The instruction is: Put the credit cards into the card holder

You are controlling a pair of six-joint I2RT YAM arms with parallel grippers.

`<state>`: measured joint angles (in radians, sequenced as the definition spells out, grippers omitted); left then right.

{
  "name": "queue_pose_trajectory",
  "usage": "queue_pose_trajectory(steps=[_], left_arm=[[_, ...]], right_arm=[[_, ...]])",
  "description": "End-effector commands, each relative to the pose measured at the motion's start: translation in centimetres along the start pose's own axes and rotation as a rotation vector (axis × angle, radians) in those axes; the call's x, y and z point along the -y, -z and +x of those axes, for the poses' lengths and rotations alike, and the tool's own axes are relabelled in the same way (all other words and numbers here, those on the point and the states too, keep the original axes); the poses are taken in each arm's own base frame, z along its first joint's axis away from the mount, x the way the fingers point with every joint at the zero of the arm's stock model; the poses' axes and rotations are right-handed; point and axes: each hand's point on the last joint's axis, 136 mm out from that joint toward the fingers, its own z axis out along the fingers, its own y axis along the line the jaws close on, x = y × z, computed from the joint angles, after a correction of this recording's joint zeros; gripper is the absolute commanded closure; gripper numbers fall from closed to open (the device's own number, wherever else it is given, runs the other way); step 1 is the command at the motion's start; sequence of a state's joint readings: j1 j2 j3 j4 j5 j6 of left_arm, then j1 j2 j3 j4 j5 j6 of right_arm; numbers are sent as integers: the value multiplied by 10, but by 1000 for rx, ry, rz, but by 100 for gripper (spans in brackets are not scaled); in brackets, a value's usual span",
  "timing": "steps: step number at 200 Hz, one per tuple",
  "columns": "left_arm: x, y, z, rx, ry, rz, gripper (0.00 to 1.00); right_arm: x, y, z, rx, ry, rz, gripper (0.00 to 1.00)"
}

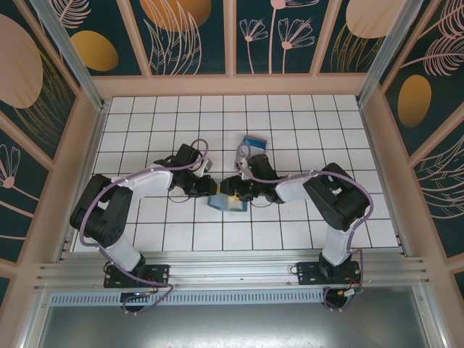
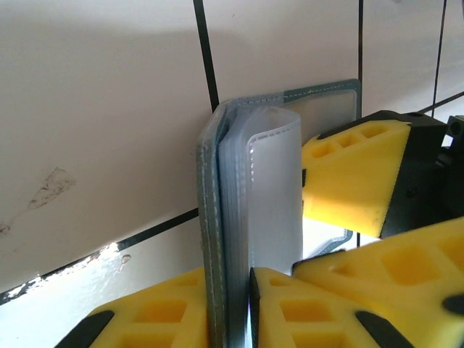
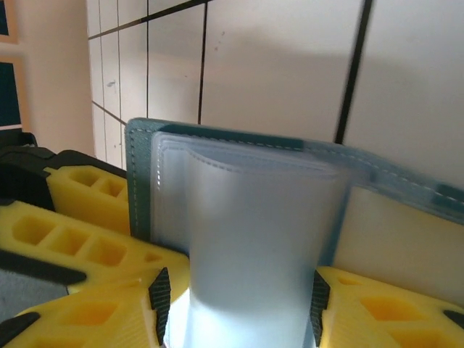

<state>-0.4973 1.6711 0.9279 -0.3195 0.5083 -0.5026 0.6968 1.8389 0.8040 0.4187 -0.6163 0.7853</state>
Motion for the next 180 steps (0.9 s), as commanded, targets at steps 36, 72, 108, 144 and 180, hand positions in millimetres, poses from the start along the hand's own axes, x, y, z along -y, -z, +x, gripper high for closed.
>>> queue_pose_trajectory(steps=[36, 72, 108, 144, 180], left_arm=[[12, 2, -11, 20, -22, 28, 80], [15, 5, -12, 30, -26, 31, 80], [18, 15, -19, 64, -22, 41, 76], [6, 17, -19, 78, 2, 37, 75], [-17, 2, -7, 44, 28, -7, 78]], right_arm=[[7, -13, 12, -47, 42, 54, 39], [24, -13, 12, -28, 18, 111, 62], [25, -12, 9, -13, 6, 98, 68], [20, 0, 5, 11, -19, -19, 70], [21, 6, 6, 9, -44, -121, 70]])
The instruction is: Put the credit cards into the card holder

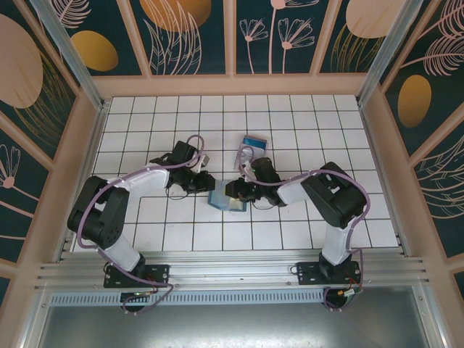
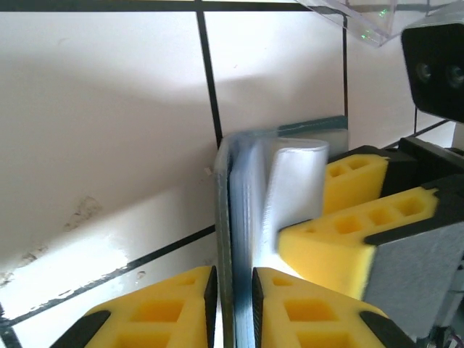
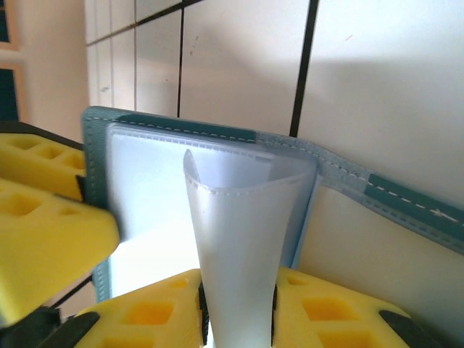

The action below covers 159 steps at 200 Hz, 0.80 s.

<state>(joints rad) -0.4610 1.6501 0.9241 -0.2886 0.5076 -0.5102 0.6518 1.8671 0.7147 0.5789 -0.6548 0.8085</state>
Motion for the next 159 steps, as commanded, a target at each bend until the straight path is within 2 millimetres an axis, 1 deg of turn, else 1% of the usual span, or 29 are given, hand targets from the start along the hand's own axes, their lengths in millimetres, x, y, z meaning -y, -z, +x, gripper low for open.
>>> queue_pose_trajectory(steps=[1, 20, 41, 46, 53, 68, 80, 89, 105, 127, 141, 149, 152, 159], left_arm=[[-15, -8, 9, -16, 15, -21, 78], [-24, -16, 16, -38, 31, -32, 78], [-28, -20, 21, -47, 37, -29, 78], [-30, -21, 21, -48, 39, -35, 78], [-33, -21, 22, -51, 39, -46, 78], [-38, -21, 24, -51, 39, -64, 82], [-39, -19, 23, -47, 39, -70, 84], [-38, -16, 21, -37, 36, -74, 87], [-32, -5, 12, -5, 19, -80, 92], [-24, 12, -1, 34, -10, -113, 96], [-20, 24, -7, 45, -26, -148, 97], [-25, 28, -3, 29, -25, -182, 98], [-19, 34, -10, 44, -38, -182, 98], [-18, 40, -13, 43, -43, -205, 98]], right_arm=[[1, 0, 5, -20, -24, -82, 70], [-1, -1, 8, -25, -38, -124, 70], [1, 0, 9, -18, -50, -136, 70], [1, 0, 10, -20, -51, -137, 68], [1, 1, 10, -18, -56, -138, 63], [2, 4, 10, -9, -60, -139, 58], [1, 9, 7, 3, -61, -141, 52], [0, 12, 6, 11, -59, -139, 49], [-1, 16, 3, 21, -51, -132, 46], [-2, 17, 0, 19, -41, -126, 45], [-9, 21, -3, 26, -24, -135, 44], [-12, 24, -6, 31, -14, -128, 44], [-13, 25, -7, 35, -8, -126, 43], [-17, 28, -10, 41, 4, -121, 43]])
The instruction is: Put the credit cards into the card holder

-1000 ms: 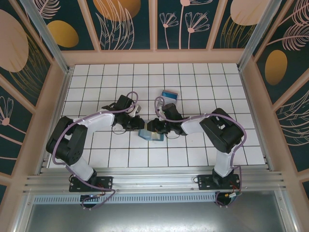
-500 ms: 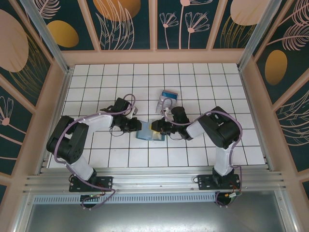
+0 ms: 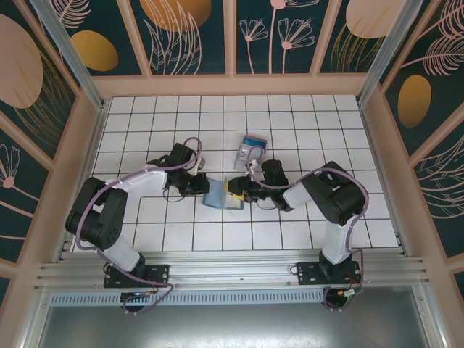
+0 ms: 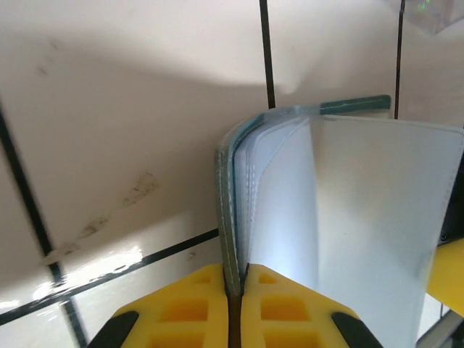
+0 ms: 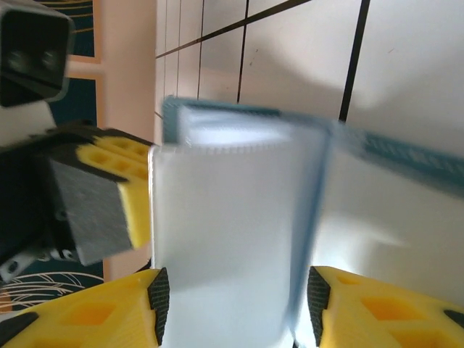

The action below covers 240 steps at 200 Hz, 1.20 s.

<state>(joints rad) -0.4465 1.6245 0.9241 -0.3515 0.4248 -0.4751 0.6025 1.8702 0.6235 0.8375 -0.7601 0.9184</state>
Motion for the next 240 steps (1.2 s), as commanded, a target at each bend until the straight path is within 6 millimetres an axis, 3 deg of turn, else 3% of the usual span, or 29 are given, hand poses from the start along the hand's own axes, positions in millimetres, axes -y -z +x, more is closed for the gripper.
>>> queue_pose_trajectory(steps=[1, 41, 78, 81, 111, 137, 158, 174, 199, 240], left_arm=[[-3, 31, -13, 26, -37, -117, 98], [-3, 54, -20, 2, -49, -206, 98], [12, 41, -17, 2, -47, -83, 98], [13, 39, -17, 1, -45, -71, 98], [18, 23, -11, -7, -19, 19, 98], [21, 22, -15, 11, -26, 37, 98], [26, 18, -17, 27, -26, 80, 98], [35, 14, -21, 39, -25, 139, 97], [28, 4, -10, 24, -4, 156, 97], [26, 0, -8, 26, -7, 163, 96]], right_arm=[[-5, 11, -6, 11, 31, 31, 43], [-29, 22, -24, 29, 125, 64, 42], [-45, 35, -42, 67, 209, 127, 44], [-40, 43, -53, 96, 202, 146, 44], [-28, 82, -92, 198, 231, 268, 43], [-17, 123, -131, 300, 299, 442, 42], [-7, 144, -156, 339, 339, 540, 41], [4, 150, -169, 332, 375, 637, 39], [16, 148, -181, 303, 407, 693, 37], [31, 122, -190, 204, 456, 669, 27]])
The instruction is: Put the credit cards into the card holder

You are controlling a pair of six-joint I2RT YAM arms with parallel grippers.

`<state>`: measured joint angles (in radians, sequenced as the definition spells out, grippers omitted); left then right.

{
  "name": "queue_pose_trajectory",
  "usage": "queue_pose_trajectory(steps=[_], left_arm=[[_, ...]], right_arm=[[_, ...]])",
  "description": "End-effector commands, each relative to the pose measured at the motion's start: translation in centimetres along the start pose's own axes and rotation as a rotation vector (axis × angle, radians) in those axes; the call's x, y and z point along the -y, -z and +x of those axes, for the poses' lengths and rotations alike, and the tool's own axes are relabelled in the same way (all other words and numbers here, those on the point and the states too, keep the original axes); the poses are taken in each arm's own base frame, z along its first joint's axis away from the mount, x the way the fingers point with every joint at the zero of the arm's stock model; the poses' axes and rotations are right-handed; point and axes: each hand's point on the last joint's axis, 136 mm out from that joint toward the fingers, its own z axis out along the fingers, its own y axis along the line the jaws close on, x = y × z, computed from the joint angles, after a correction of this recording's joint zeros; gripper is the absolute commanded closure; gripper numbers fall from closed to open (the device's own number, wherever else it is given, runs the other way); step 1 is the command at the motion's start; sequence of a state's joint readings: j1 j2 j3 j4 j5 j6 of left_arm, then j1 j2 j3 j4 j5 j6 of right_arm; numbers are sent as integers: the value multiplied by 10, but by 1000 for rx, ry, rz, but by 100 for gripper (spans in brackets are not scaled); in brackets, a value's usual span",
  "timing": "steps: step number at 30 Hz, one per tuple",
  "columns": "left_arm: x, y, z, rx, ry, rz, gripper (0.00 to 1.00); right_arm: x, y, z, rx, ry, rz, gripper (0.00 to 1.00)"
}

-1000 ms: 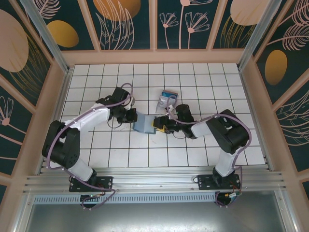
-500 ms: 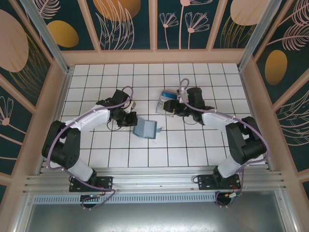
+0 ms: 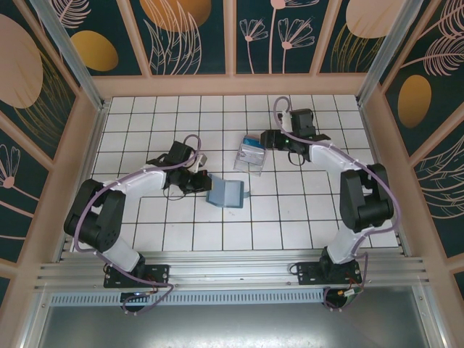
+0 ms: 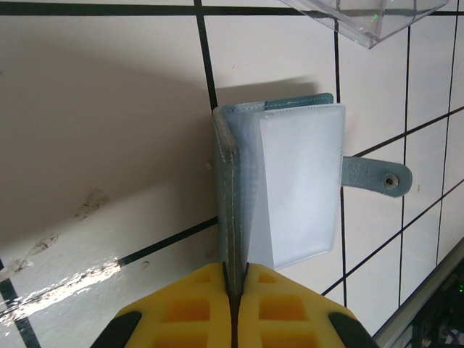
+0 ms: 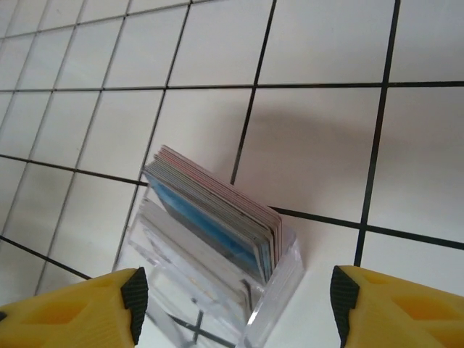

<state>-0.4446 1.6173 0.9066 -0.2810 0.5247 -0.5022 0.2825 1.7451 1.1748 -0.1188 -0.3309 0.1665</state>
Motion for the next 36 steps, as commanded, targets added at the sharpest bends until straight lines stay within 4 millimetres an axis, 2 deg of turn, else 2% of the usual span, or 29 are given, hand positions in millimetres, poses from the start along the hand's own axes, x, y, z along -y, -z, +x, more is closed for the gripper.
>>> queue_pose_trajectory(steps=[1, 3, 11, 16, 25, 36], left_arm=[[6, -2, -7, 24, -9, 50, 96], [5, -5, -6, 20, -5, 52, 95], [-2, -18, 0, -1, 10, 73, 95], [-5, -21, 3, -14, 9, 72, 94], [-4, -22, 1, -11, 8, 75, 94], [-4, -22, 1, -9, 10, 77, 93]], right_arm=[[5, -17, 9, -73, 77, 9, 27], [6, -26, 11, -99, 119, 23, 15], [5, -45, 6, -127, 176, 42, 14], [6, -55, 7, -146, 190, 57, 16], [2, -62, 14, -171, 222, 58, 18], [10, -55, -7, -111, 219, 106, 31]])
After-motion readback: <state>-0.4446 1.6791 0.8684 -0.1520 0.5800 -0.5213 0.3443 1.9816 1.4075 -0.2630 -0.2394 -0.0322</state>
